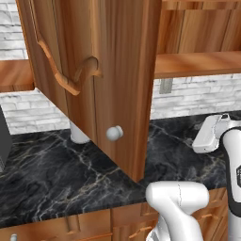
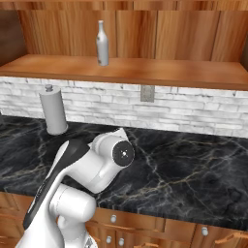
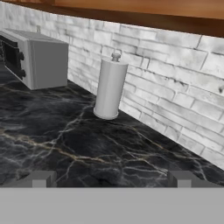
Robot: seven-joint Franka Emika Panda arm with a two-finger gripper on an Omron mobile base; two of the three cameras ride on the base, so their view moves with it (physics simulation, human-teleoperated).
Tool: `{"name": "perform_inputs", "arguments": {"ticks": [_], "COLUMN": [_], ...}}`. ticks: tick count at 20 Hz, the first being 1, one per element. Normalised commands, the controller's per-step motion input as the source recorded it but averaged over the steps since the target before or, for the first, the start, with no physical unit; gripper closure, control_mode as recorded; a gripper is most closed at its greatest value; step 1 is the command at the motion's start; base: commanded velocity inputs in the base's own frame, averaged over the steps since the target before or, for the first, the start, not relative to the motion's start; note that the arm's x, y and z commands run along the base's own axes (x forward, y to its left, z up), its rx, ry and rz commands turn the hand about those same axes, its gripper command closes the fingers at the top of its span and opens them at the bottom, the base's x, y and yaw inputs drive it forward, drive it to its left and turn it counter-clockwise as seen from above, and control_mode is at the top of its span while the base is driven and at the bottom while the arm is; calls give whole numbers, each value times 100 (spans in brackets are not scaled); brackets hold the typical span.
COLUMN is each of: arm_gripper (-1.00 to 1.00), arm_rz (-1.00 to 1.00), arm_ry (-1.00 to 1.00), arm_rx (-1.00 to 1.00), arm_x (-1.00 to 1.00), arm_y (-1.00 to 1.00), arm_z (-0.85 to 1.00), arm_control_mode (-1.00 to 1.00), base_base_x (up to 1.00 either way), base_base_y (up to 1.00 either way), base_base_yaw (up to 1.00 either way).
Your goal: Open the cabinet directly in front. Then move the liquor and the mug to the dining counter with the candle on it.
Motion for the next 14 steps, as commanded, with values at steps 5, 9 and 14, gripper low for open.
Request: {"name": "perform_inputs", "arguments": {"ticks": [5,9,14], "arm_gripper": [-100,-100,-100], "arm_rz": [0,0,-2], "arm_ry": [-1,-4,-1], "arm_rx": [0,3,15], "arm_x": [-3,-1,-9], "arm_y": [0,0,-3], "arm_z": [31,76,100], "arm_control_mode": [-100,-100,-100], "base_base_x": [0,0,0], "base_base_y": [0,0,0], "base_base_yaw": [0,0,0]}}
